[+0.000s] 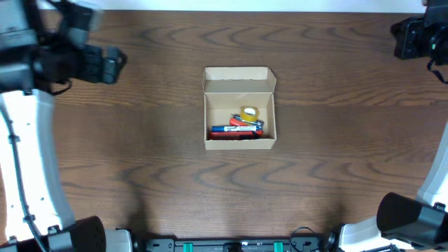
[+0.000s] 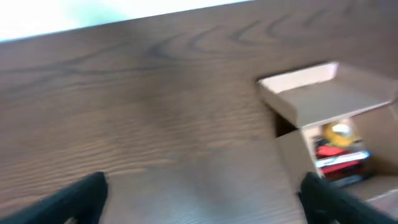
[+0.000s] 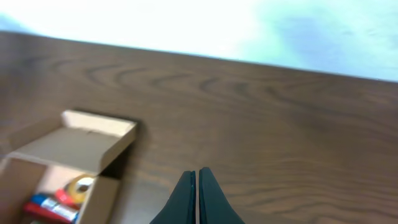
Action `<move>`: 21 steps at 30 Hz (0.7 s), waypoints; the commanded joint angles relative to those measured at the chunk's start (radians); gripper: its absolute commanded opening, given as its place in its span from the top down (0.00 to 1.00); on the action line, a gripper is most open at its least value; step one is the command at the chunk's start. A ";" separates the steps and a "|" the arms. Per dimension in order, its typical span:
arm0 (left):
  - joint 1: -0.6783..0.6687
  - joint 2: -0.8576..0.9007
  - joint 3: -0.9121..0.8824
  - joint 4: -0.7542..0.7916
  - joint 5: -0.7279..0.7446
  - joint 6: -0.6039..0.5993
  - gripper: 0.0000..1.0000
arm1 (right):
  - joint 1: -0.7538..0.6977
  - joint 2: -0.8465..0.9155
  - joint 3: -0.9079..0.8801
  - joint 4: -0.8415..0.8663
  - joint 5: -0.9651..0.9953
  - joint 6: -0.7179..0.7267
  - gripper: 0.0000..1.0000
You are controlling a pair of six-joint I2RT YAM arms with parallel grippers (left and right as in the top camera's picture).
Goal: Pack container
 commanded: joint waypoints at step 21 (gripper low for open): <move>0.083 0.558 -0.134 -0.061 0.992 0.122 0.94 | 0.023 0.336 -0.465 0.071 -0.661 -0.042 0.99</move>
